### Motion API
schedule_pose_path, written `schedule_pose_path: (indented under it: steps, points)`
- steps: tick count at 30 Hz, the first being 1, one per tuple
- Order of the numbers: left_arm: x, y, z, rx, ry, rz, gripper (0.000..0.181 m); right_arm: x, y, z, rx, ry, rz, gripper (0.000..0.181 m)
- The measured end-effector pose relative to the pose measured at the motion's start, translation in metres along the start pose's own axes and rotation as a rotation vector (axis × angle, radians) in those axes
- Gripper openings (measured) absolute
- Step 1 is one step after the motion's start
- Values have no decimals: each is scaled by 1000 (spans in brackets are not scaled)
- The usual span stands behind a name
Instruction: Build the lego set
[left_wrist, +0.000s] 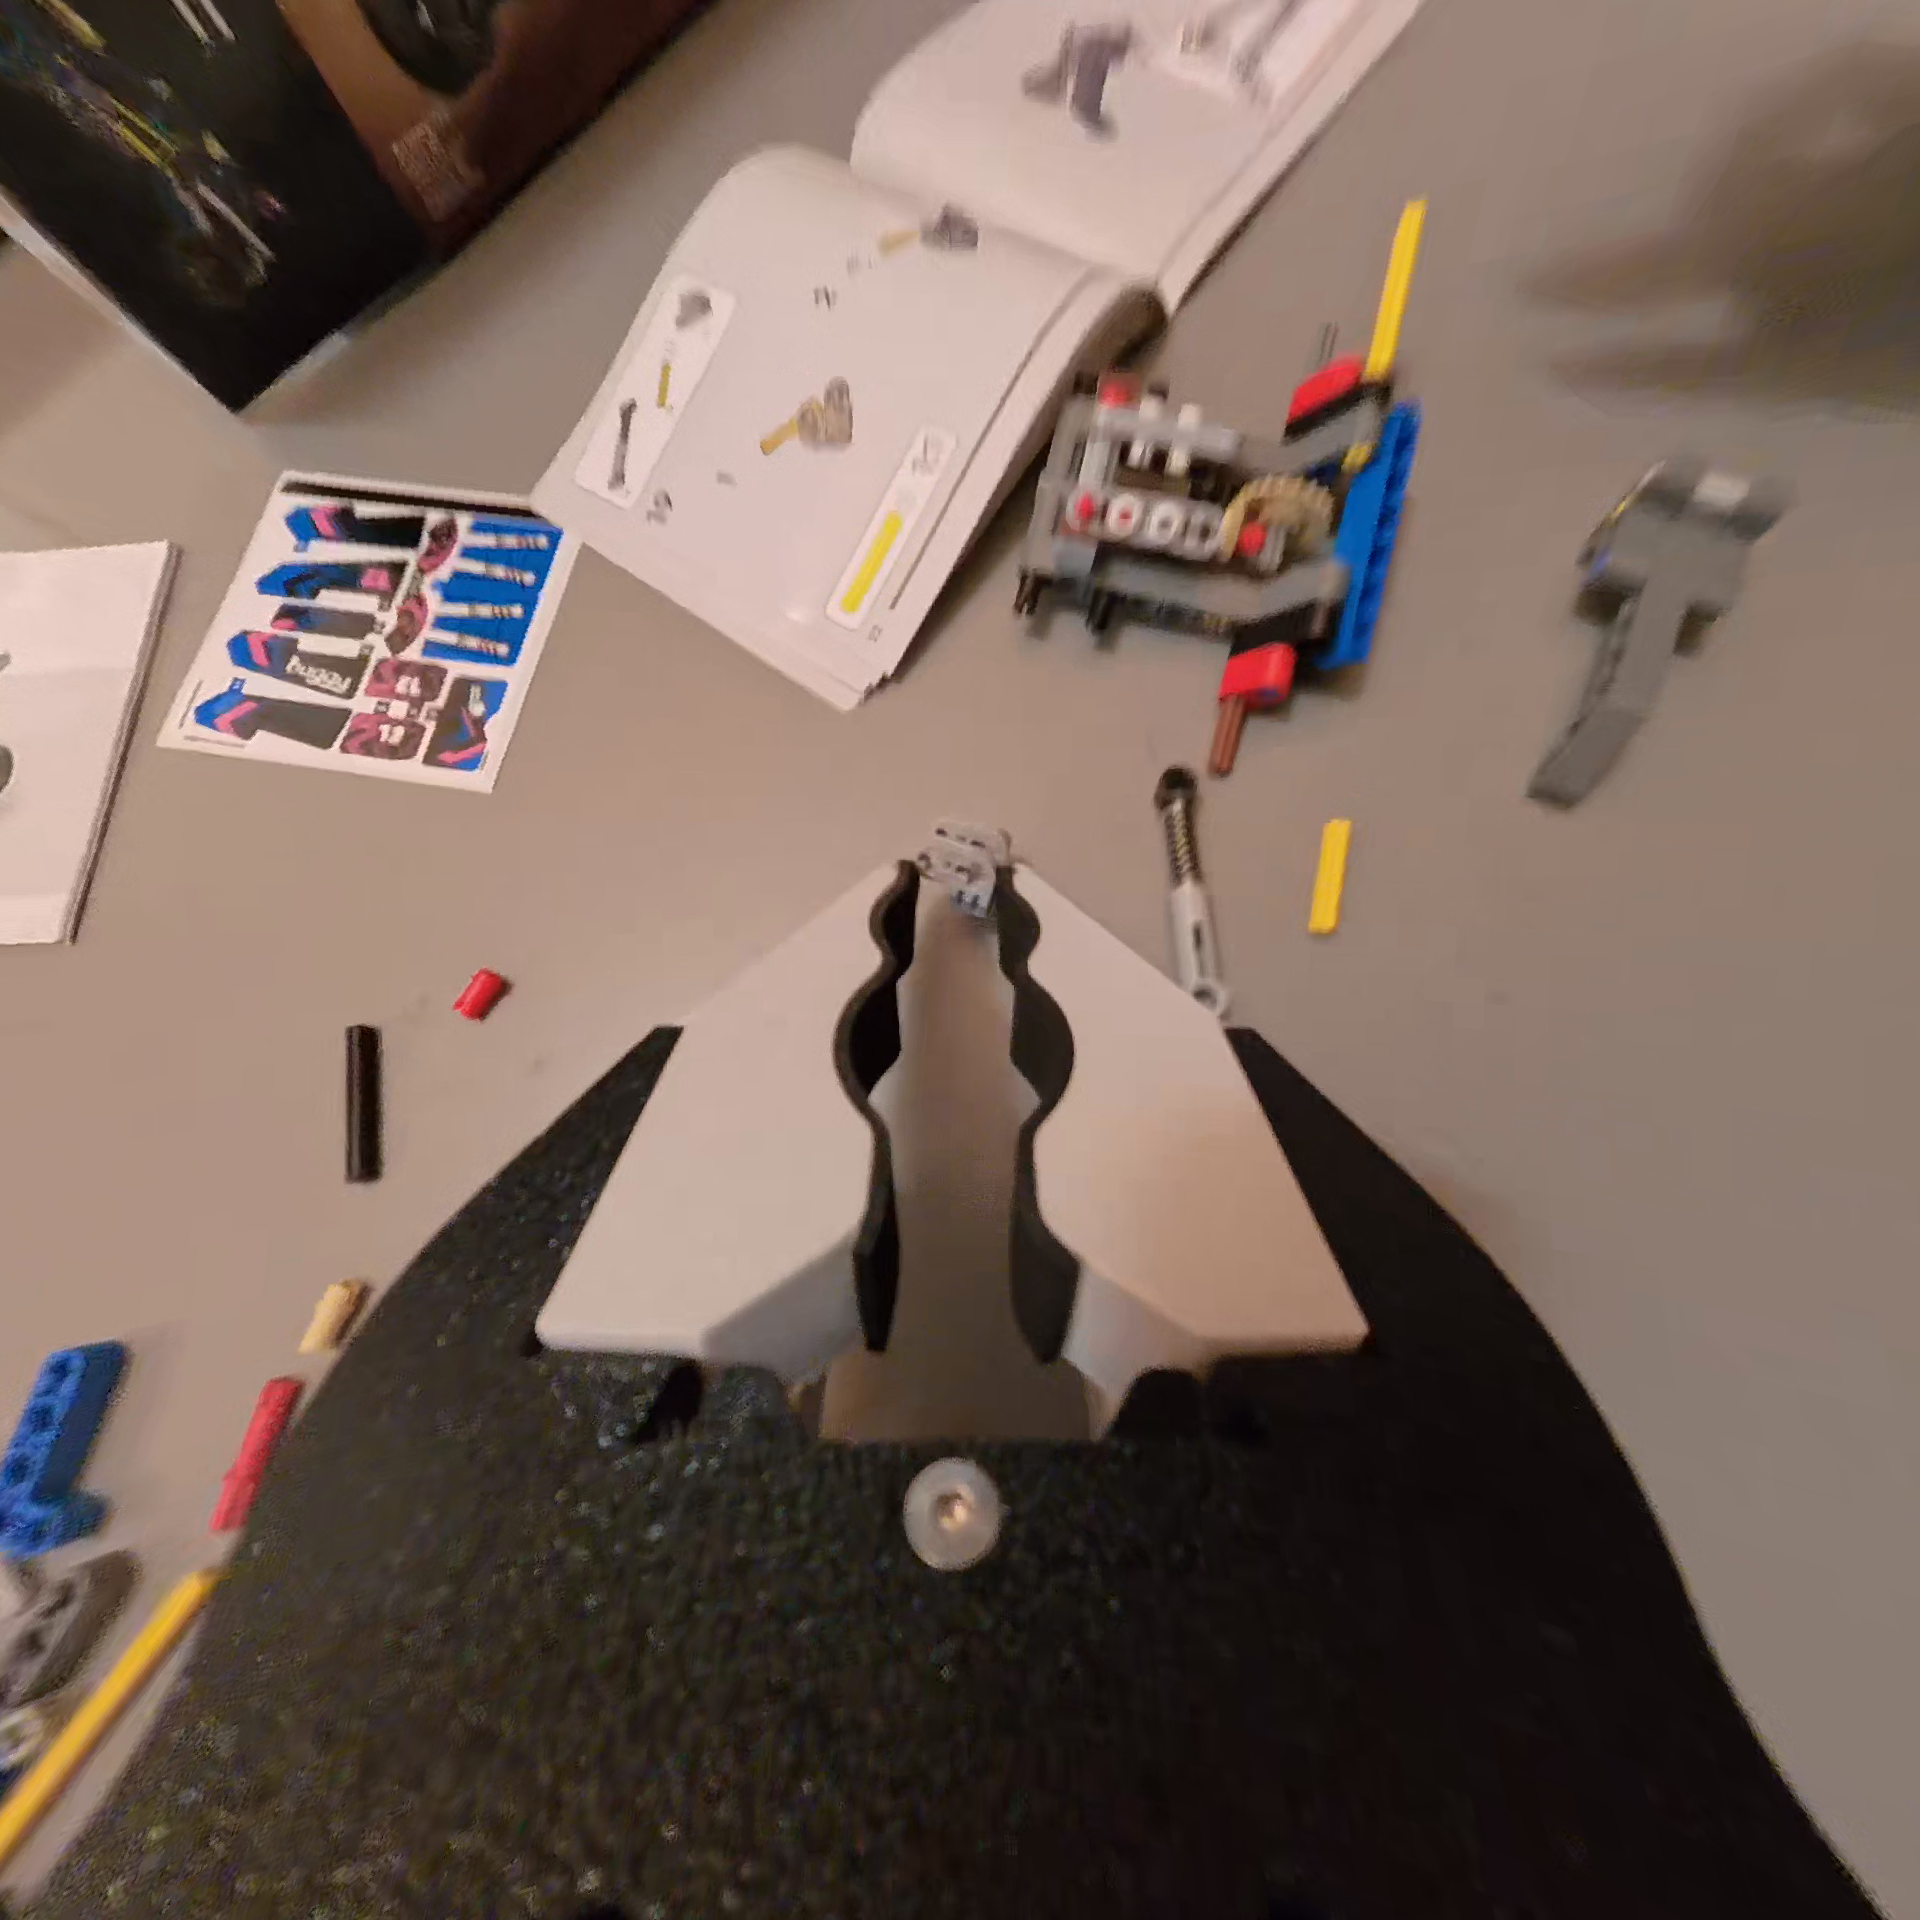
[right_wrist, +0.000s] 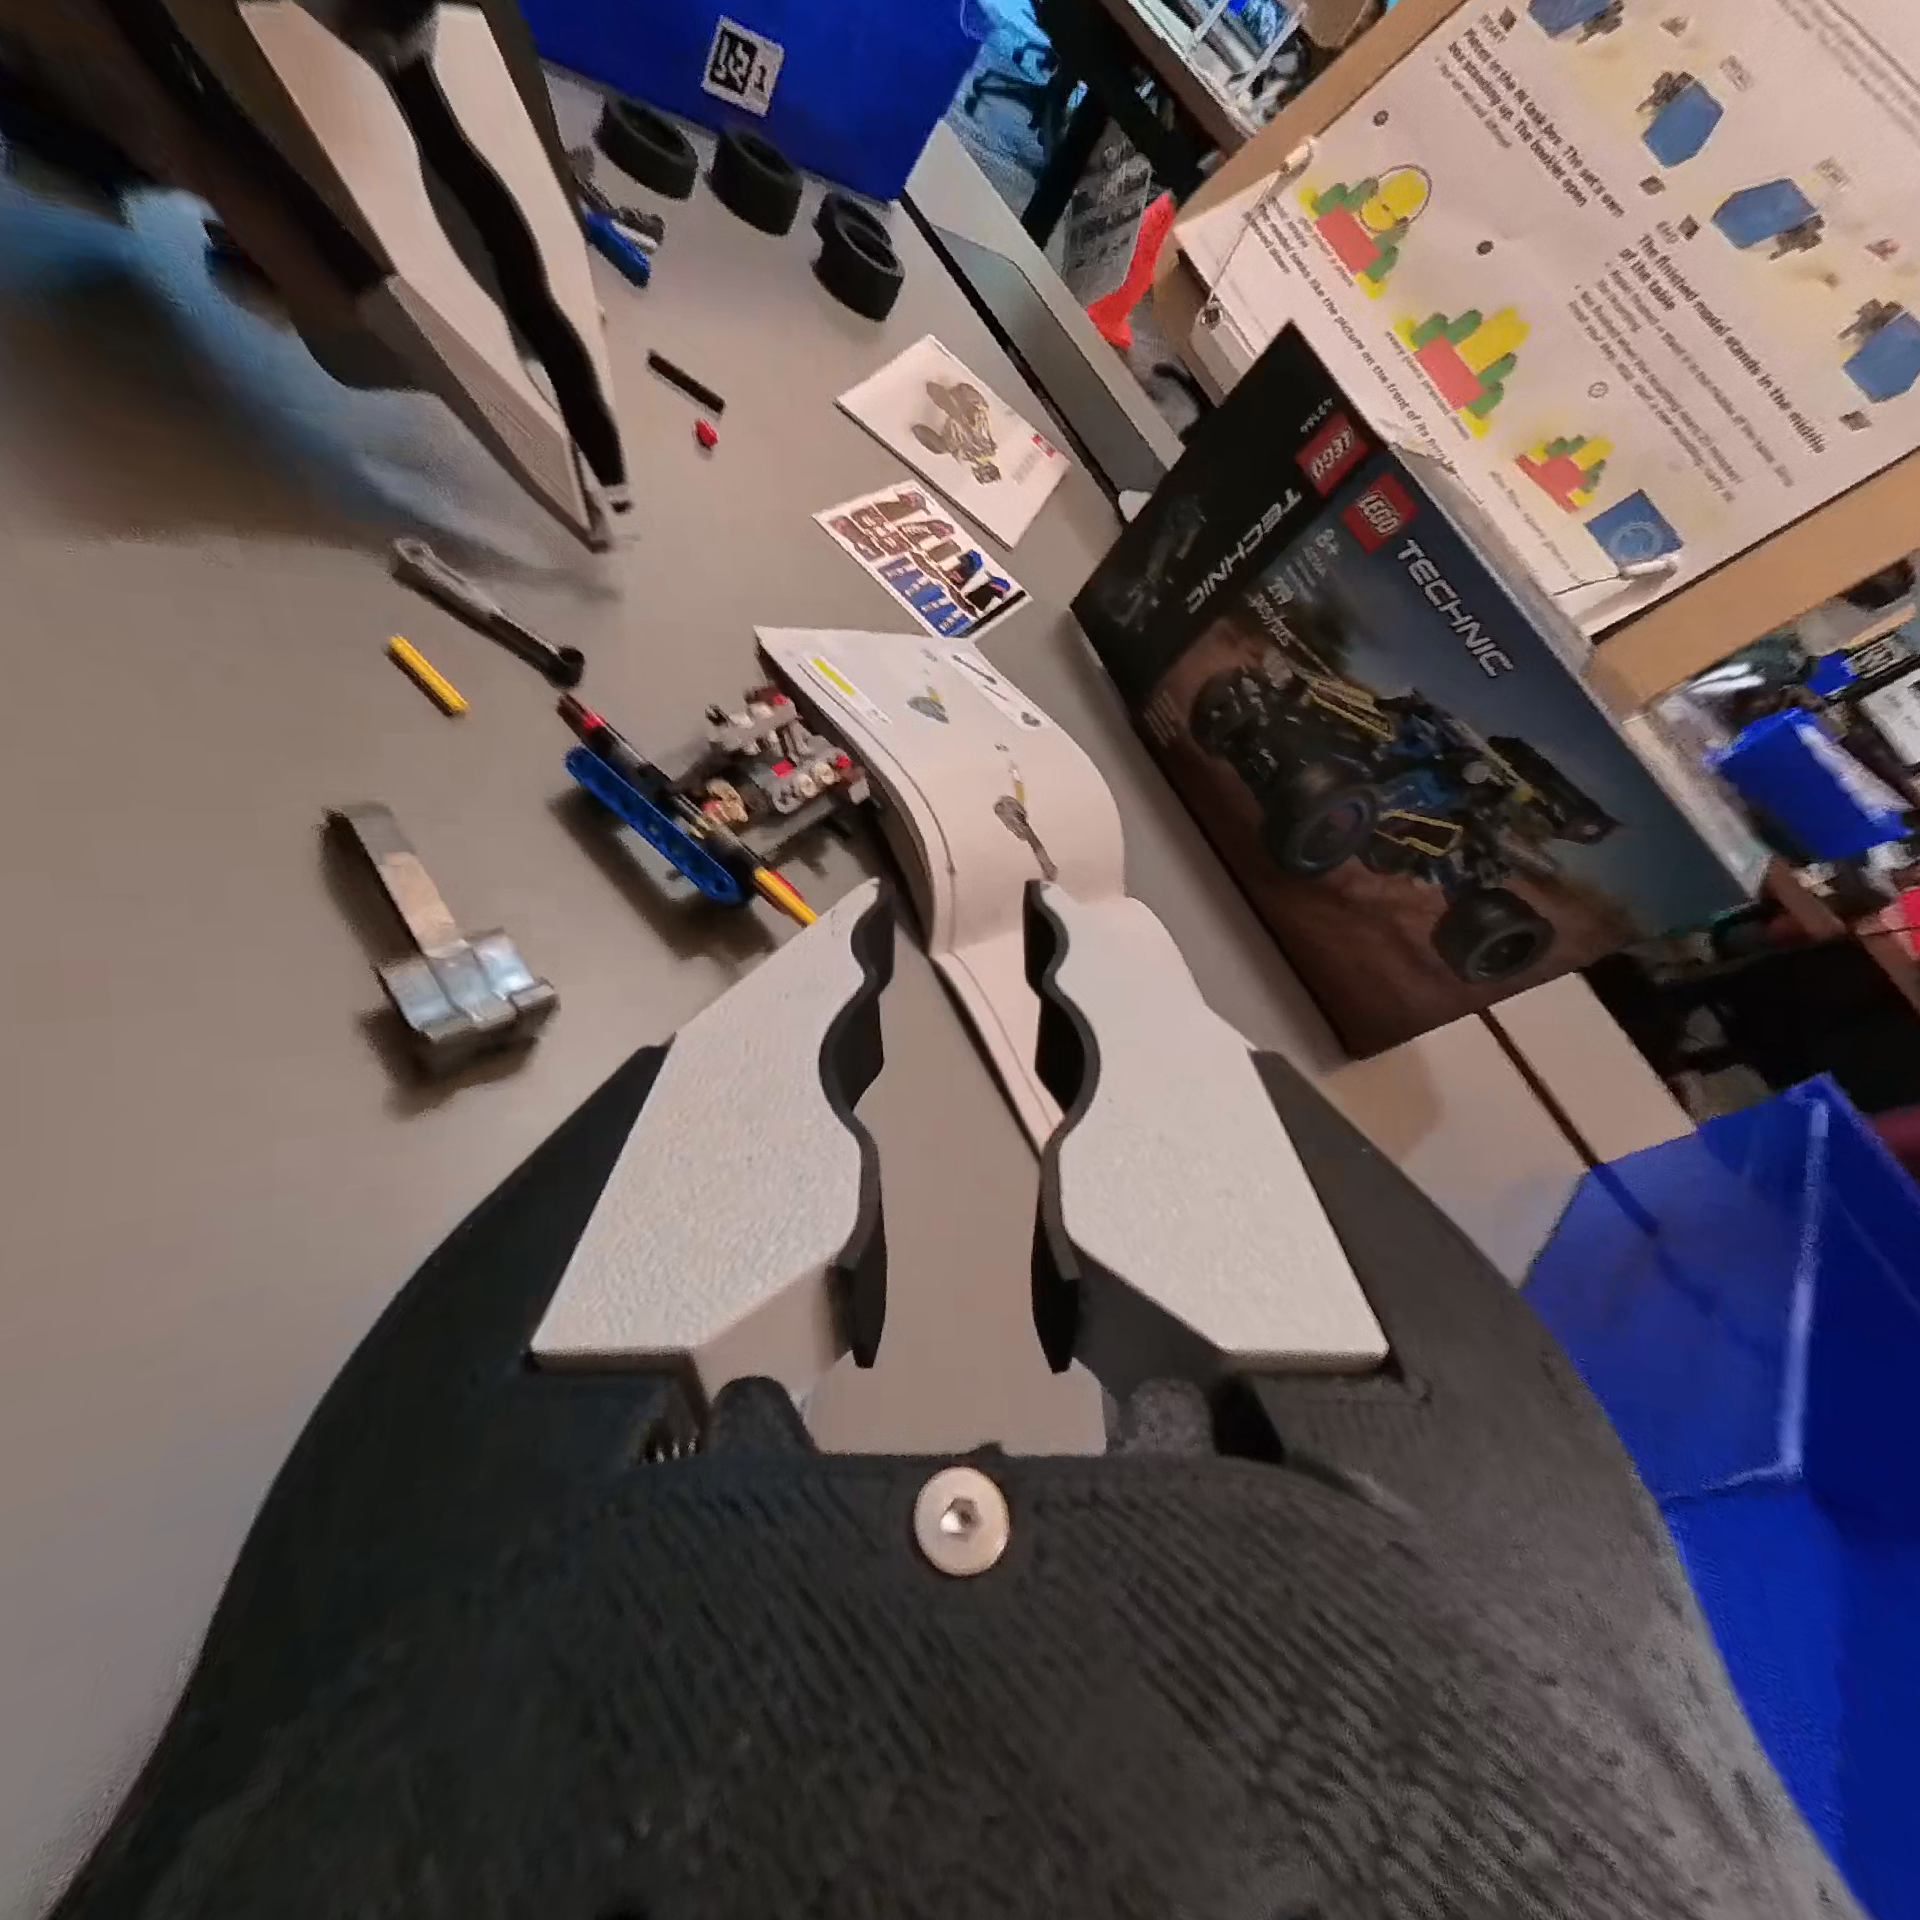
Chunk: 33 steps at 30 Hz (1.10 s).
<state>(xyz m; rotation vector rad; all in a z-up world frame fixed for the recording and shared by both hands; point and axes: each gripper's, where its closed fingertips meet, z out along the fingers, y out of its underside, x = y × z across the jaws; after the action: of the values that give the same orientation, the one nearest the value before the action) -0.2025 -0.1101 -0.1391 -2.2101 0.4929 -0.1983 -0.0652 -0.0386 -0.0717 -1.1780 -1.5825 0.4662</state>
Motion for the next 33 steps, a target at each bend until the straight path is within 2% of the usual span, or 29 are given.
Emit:
schedule_pose_path:
  steps: [2, 5, 9, 11, 14, 15, 22, 30, 33]
  points:
    - [10, -22, -8, 150, 83, -137, 13, -6, -14, 1, 31, -32, 92, 26]
    - [32, -57, -25, 375, 284, -374, 13, -18, -48, 0, 179, -98, 207, 30]
    - [64, -88, -44, 558, 478, -450, 13, -39, -79, 1, 347, -235, 319, 36]
    - [83, -95, -47, 576, 550, -412, 13, -49, -85, 1, 384, -297, 337, 37]
    - [102, -100, -47, 575, 555, -316, 13, -60, -92, -3, 434, -399, 384, 29]
    - [103, -101, -48, 580, 540, -292, 13, -62, -92, -6, 446, -431, 398, 22]
    - [112, -98, -47, 564, 504, -134, 12, -67, -96, -19, 528, -570, 527, 24]
    - [122, -96, -46, 561, 446, 10, 12, -65, -95, -20, 556, -589, 596, 9]
    - [117, -95, -38, 535, 376, 24, 12, -68, -89, -14, 511, -583, 583, 17]
